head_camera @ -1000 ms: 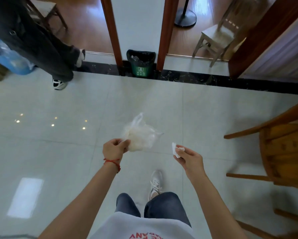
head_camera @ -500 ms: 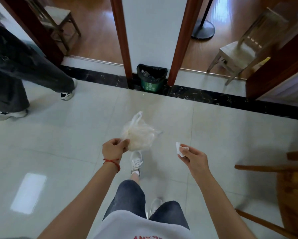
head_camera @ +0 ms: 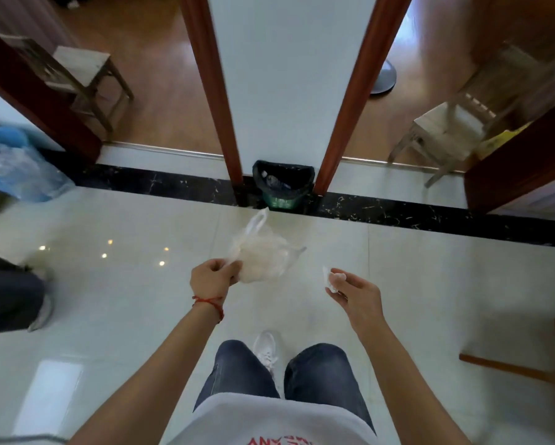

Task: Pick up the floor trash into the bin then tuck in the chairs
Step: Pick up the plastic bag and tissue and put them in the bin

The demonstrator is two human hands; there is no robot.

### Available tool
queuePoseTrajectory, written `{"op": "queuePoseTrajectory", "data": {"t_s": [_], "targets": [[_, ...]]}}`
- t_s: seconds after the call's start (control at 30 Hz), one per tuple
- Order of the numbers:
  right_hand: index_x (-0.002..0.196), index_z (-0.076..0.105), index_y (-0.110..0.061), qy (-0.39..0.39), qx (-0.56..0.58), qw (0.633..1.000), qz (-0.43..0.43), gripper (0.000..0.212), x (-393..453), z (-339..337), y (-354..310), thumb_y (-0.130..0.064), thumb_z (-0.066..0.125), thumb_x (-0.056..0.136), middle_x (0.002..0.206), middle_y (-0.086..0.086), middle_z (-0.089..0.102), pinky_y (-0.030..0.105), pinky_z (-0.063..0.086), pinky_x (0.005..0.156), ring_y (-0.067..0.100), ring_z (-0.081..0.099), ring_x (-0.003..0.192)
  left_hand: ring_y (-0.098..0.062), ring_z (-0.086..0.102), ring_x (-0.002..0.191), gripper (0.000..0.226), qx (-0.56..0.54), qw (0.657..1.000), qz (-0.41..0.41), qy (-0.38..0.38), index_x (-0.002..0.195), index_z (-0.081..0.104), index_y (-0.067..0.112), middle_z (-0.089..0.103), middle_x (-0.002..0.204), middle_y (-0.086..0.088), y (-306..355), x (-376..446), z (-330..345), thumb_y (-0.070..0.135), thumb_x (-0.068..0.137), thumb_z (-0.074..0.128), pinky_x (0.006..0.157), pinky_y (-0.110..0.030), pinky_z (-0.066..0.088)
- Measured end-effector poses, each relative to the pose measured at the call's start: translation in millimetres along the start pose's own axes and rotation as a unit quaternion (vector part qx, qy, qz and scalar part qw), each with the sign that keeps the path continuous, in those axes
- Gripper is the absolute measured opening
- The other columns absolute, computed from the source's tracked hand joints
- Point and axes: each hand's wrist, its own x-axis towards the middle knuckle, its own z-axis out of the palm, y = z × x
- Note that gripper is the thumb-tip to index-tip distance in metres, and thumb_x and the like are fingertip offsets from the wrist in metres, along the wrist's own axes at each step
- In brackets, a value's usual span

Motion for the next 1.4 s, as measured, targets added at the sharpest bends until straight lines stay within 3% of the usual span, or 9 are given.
{"op": "queuePoseTrajectory", "data": {"t_s": [0.07, 0.2, 0.5, 0.67, 0.77, 0.97, 1.13, 1.23, 1.4], "targets": [[0.094, 0.066, 0.001, 0.004, -0.006, 1.0, 0.004, 0.014, 18, 9, -14, 0.001, 0.065, 0.08, 0.097, 0.012, 0.066, 0.022, 0.057, 0.07, 0.025, 0.062, 0.09, -0.019, 0.055, 0.056, 0.016, 0.003, 1.0, 0.003, 0.0, 0.067, 0.061, -0.008, 0.057, 0.062, -0.009, 16, 20, 11, 0.004, 0.071, 0.071, 0.051, -0.015, 0.054], [0.103, 0.064, 0.004, 0.013, -0.023, 1.0, 0.005, 0.022, 65, 25, -46, 0.0, 0.064, 0.081, 0.096, 0.011, 0.066, 0.02, 0.057, 0.068, 0.023, 0.063, 0.088, -0.018, 0.057, 0.058, 0.014, 0.002, 1.0, 0.001, -0.003, 0.076, 0.064, -0.008, 0.059, 0.067, -0.009, 44, 61, 39, 0.004, 0.073, 0.071, 0.047, -0.012, 0.051], [0.101, 0.066, 0.001, 0.026, -0.047, 0.998, 0.014, 0.02, 185, 63, -126, -0.001, 0.066, 0.08, 0.096, 0.01, 0.066, 0.028, 0.054, 0.077, 0.023, 0.063, 0.089, -0.018, 0.056, 0.057, 0.015, 0.035, 0.999, -0.035, 0.012, 0.064, 0.062, 0.0, 0.058, 0.061, -0.008, 99, 148, 111, 0.007, 0.074, 0.07, 0.057, -0.019, 0.056], [0.099, 0.067, 0.0, 0.027, -0.075, 0.996, 0.03, 0.019, 240, 84, -154, -0.002, 0.066, 0.081, 0.099, 0.012, 0.066, 0.028, 0.052, 0.078, 0.023, 0.064, 0.09, -0.018, 0.056, 0.057, 0.017, 0.022, 0.998, -0.052, 0.034, 0.062, 0.06, 0.002, 0.057, 0.061, -0.007, 125, 191, 142, 0.008, 0.075, 0.07, 0.053, -0.014, 0.054], [0.1, 0.067, 0.0, 0.02, -0.073, 0.996, 0.05, 0.019, 266, 99, -155, 0.0, 0.064, 0.081, 0.093, 0.008, 0.065, 0.028, 0.051, 0.08, 0.017, 0.063, 0.083, -0.018, 0.057, 0.056, 0.017, 0.011, 0.997, -0.066, 0.045, 0.061, 0.06, 0.002, 0.057, 0.06, -0.007, 133, 217, 156, 0.007, 0.074, 0.07, 0.061, -0.021, 0.057], [0.093, 0.069, -0.002, 0.033, -0.041, 0.997, 0.055, 0.016, 316, 120, -140, 0.003, 0.064, 0.079, 0.083, 0.006, 0.067, 0.021, 0.056, 0.074, 0.015, 0.064, 0.076, -0.018, 0.057, 0.056, 0.017, 0.02, 0.997, -0.075, 0.024, 0.062, 0.06, 0.001, 0.057, 0.062, -0.007, 129, 277, 191, 0.007, 0.074, 0.071, 0.062, -0.024, 0.058], [0.089, 0.07, -0.005, 0.047, -0.024, 0.997, 0.058, 0.014, 354, 129, -119, 0.004, 0.064, 0.079, 0.081, 0.007, 0.067, 0.021, 0.056, 0.073, 0.015, 0.062, 0.073, -0.022, 0.054, 0.06, 0.026, 0.056, 0.997, -0.058, 0.012, 0.07, 0.06, -0.015, 0.056, 0.059, -0.011, 104, 325, 214, 0.008, 0.072, 0.071, 0.064, -0.027, 0.058], [0.093, 0.069, -0.002, 0.06, -0.021, 0.997, 0.053, 0.016, 375, 132, -110, 0.003, 0.065, 0.079, 0.079, 0.006, 0.068, 0.021, 0.057, 0.073, 0.014, 0.063, 0.07, -0.019, 0.053, 0.056, 0.025, 0.058, 0.997, -0.059, 0.006, 0.065, 0.058, -0.014, 0.054, 0.053, -0.007, 87, 349, 224, 0.007, 0.071, 0.071, 0.059, -0.022, 0.058], [0.08, 0.07, -0.009, 0.069, -0.015, 0.997, 0.045, 0.013, 399, 134, -100, 0.004, 0.065, 0.078, 0.076, 0.005, 0.065, 0.02, 0.057, 0.071, 0.013, 0.06, 0.07, -0.018, 0.054, 0.056, 0.024, 0.07, 0.994, -0.086, 0.005, 0.058, 0.058, -0.005, 0.054, 0.054, -0.007, 63, 381, 240, 0.008, 0.072, 0.071, 0.062, -0.023, 0.058]]}}
